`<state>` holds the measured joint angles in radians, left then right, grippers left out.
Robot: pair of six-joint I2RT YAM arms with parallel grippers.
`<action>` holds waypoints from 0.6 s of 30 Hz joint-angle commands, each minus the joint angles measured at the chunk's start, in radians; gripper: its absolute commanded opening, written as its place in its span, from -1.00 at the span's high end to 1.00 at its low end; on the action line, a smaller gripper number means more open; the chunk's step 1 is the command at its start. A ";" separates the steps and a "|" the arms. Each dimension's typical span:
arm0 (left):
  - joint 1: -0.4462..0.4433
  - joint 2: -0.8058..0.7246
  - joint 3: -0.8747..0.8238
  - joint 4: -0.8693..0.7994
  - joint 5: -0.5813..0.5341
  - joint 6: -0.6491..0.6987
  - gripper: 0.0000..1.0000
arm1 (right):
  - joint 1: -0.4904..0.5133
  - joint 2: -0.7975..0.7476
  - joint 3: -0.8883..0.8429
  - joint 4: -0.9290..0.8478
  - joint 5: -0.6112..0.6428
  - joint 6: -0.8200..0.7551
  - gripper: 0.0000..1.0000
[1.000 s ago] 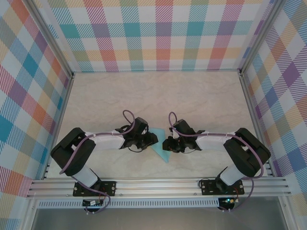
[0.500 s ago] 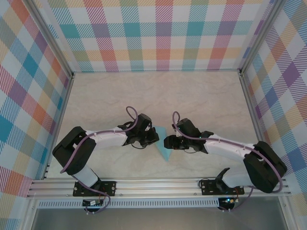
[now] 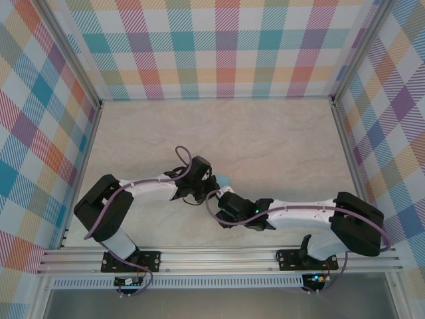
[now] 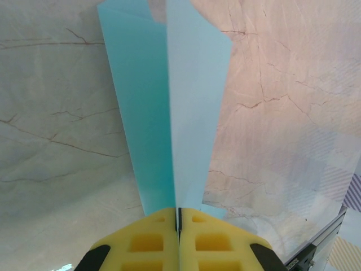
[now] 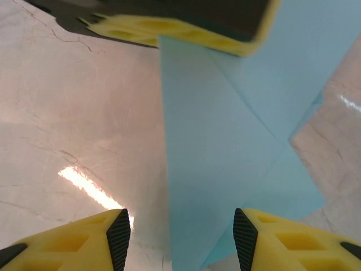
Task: Fold a paper plane with a square sheet of paper (pick it up from the middle)
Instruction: Fold the wing for the fifth time at the center of the table.
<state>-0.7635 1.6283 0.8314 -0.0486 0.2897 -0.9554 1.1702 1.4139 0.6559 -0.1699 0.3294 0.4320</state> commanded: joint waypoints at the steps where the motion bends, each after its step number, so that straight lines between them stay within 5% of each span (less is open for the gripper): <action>1: -0.002 0.018 0.023 -0.015 0.011 -0.002 0.97 | 0.027 0.032 0.053 0.001 0.139 -0.058 -0.06; 18: -0.005 0.020 0.014 -0.005 0.025 -0.003 0.96 | 0.046 0.110 0.082 -0.023 0.238 -0.015 0.45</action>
<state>-0.7567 1.6394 0.8330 -0.0486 0.2825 -0.9695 1.2186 1.5043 0.6994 -0.2001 0.5255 0.3920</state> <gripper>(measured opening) 0.047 0.281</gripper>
